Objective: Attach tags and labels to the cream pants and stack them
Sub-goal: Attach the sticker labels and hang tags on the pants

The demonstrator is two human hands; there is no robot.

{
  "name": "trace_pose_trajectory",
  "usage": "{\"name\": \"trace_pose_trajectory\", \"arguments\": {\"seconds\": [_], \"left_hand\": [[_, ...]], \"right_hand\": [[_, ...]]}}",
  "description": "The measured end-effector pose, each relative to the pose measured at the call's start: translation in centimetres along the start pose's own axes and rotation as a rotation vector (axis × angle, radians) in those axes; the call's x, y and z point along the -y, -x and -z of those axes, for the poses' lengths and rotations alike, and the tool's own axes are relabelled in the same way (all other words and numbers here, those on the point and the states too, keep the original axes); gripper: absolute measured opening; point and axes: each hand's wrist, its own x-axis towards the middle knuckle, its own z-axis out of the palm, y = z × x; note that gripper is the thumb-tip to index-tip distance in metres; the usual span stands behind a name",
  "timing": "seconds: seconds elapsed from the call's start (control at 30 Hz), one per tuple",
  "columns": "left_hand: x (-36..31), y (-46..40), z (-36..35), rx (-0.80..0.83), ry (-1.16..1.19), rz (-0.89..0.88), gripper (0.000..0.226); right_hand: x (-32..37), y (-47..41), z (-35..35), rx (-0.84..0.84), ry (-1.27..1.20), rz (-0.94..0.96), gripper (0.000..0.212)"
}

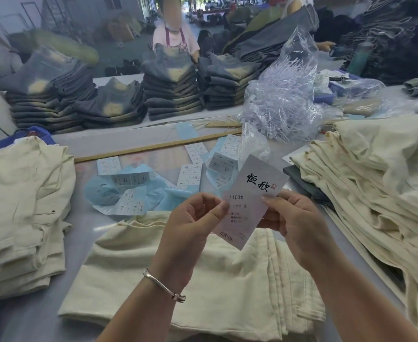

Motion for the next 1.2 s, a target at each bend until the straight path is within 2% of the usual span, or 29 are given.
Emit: {"name": "trace_pose_trajectory", "arguments": {"seconds": [0.13,0.37,0.63,0.83,1.0,1.13,1.2], "left_hand": [[-0.1,0.0,-0.3,0.036,-0.028,-0.013,0.012],[0.3,-0.5,-0.5,0.032,-0.248,-0.024,0.012],[0.5,-0.9,-0.5,0.022,-0.297,0.009,0.015],[0.4,-0.4,-0.6,-0.085,-0.458,-0.088,0.023],[0.3,0.7,-0.9,-0.166,-0.672,-0.183,0.041],[0.4,1.1,-0.8,-0.175,-0.710,-0.217,0.045],[0.2,1.2,-0.8,-0.169,-0.750,-0.243,0.049]], "right_hand": [[0.2,-0.1,0.1,0.031,-0.096,-0.073,0.025],[0.4,0.2,0.3,0.083,0.053,-0.083,0.028],[1.1,1.0,-0.1,0.103,0.104,-0.055,0.027],[1.6,1.9,-0.9,0.126,0.104,0.007,0.026],[2.0,2.0,-1.3,0.142,0.132,0.016,0.028],[2.1,2.0,-1.6,0.167,0.116,0.042,0.024],[2.2,2.1,-2.0,0.188,0.124,0.101,0.029]]}}
